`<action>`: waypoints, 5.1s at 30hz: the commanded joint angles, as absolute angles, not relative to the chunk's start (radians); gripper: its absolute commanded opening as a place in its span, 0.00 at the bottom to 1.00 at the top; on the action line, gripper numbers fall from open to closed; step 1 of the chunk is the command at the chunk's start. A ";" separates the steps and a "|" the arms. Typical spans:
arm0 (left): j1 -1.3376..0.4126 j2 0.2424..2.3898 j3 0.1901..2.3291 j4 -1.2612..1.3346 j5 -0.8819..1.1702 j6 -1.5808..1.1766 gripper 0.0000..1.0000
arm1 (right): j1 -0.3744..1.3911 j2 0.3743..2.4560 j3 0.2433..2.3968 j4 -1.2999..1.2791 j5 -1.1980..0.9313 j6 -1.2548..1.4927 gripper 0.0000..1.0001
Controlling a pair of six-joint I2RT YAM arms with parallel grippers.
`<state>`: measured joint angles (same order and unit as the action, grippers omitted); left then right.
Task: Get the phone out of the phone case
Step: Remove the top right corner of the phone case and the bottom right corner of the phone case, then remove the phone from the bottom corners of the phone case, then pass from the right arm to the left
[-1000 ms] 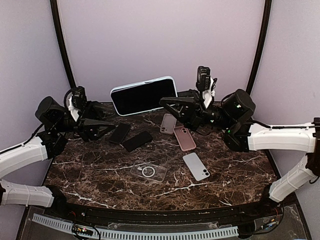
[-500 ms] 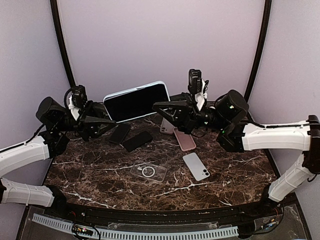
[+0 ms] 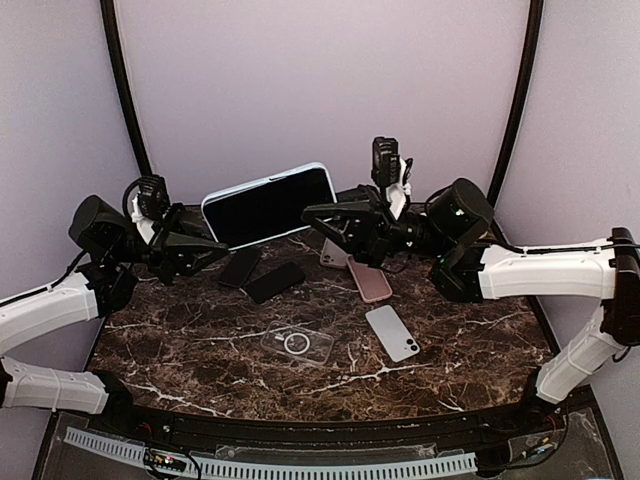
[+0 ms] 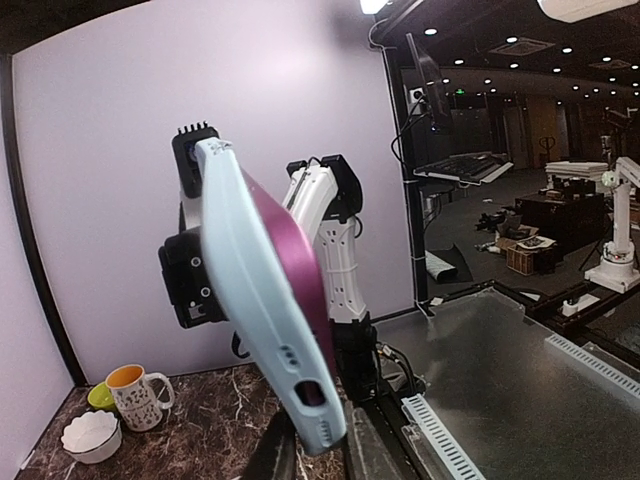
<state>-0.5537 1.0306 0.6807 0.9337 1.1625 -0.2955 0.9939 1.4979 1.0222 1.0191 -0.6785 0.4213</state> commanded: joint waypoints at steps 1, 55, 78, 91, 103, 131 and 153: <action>-0.572 1.009 0.663 0.957 1.219 -0.264 0.18 | 1.009 1.518 1.084 1.128 -0.806 0.516 0.00; -0.598 0.861 0.662 0.227 0.903 0.652 0.20 | 1.063 1.467 1.144 0.450 -1.105 0.334 0.00; -0.598 0.879 0.693 0.118 0.953 0.678 0.41 | 1.031 1.063 0.860 0.337 -0.440 -0.375 0.00; -0.611 0.915 0.695 0.179 1.055 0.593 0.38 | 1.034 1.144 0.871 0.452 -0.470 -0.398 0.00; -0.645 0.919 0.692 0.185 1.040 0.591 0.38 | 1.042 1.183 0.907 0.464 -0.547 -0.367 0.00; -0.681 0.931 0.681 0.170 0.887 0.631 0.42 | 1.072 1.229 0.953 0.590 -0.648 -0.270 0.00; -0.682 0.869 0.665 0.261 0.936 0.561 0.42 | 1.088 1.259 0.952 0.592 -0.572 -0.285 0.00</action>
<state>-0.6838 0.9005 0.6716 0.1955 0.8993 0.5907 1.0702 1.2530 0.9108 0.4995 -0.5755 -0.2806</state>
